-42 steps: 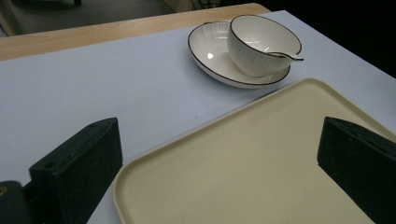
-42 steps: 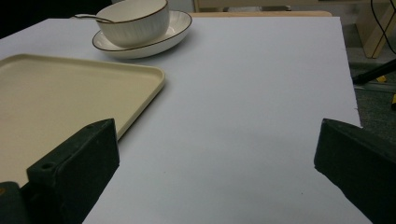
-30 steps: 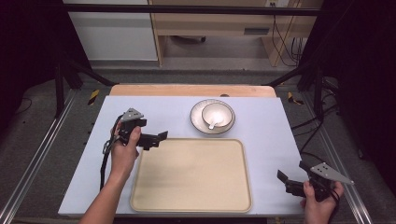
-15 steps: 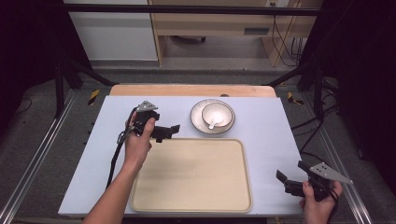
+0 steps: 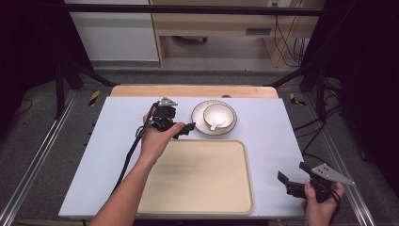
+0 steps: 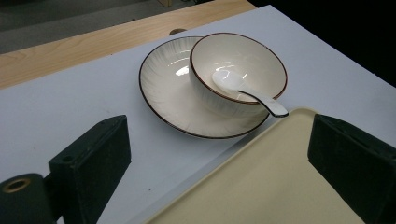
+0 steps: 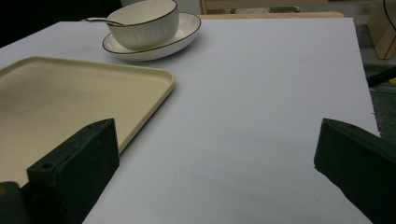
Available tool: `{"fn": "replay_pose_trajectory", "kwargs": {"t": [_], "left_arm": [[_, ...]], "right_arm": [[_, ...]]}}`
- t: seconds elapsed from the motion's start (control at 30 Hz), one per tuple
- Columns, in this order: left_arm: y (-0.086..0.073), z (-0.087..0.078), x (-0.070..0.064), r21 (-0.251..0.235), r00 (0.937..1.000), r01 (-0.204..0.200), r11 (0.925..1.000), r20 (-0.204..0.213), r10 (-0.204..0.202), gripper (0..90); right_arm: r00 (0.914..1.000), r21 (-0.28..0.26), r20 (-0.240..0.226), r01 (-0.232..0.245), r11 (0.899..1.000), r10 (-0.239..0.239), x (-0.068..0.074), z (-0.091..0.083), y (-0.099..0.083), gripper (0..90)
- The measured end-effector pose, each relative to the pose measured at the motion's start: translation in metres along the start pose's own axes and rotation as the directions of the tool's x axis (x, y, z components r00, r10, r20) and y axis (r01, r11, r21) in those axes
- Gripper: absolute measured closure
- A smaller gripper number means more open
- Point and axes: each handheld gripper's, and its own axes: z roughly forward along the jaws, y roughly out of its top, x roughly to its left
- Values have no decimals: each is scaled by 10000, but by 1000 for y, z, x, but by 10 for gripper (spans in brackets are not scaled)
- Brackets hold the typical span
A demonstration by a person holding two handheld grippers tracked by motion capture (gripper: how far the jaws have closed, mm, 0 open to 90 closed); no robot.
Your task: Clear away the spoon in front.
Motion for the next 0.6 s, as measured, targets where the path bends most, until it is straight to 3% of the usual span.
{"fn": "replay_pose_trajectory", "kwargs": {"t": [0.4, 0.6], "left_arm": [[11, 25, -10, 453, 9999, 53, 9990, -146, -46, 153], [13, 35, -16, 684, 9992, -2, 9977, -410, 30, 264]], "right_arm": [[9999, -16, -33, -101, 9999, 101, -2, 1, -1, 5], [9999, -36, -81, -89, 10000, 89, -2, 2, 0, 5]]}}
